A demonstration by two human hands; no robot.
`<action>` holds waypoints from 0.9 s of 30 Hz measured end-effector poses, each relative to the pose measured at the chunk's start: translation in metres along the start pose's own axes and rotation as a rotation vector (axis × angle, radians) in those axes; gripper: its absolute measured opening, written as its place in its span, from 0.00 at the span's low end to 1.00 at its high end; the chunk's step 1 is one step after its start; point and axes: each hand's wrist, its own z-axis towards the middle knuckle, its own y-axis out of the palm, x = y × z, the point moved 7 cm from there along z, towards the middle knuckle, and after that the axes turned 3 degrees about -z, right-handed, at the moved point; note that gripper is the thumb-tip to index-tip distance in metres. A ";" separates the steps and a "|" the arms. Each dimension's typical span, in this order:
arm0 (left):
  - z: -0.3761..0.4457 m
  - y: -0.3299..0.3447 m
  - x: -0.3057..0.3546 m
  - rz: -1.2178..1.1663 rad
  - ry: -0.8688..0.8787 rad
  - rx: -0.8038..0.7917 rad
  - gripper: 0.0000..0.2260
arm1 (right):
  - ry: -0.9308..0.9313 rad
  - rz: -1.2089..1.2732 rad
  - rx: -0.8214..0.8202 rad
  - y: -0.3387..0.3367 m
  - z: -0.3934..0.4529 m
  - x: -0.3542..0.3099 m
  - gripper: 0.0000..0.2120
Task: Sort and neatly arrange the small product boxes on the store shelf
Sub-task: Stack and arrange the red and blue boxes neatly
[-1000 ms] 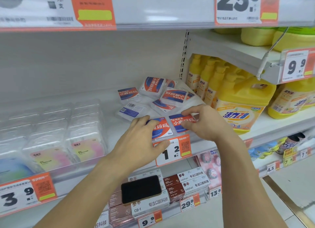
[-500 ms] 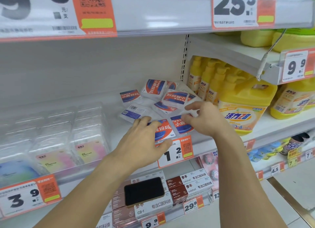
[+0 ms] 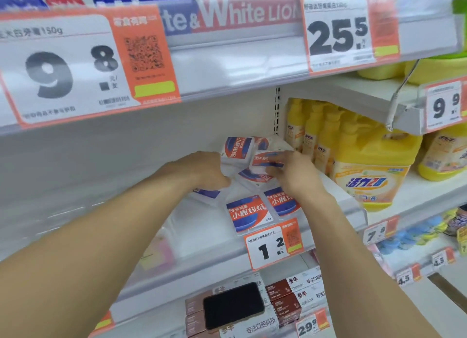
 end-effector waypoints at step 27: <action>0.062 0.037 0.053 -0.019 0.181 0.034 0.26 | 0.194 0.033 0.107 -0.027 0.006 0.050 0.10</action>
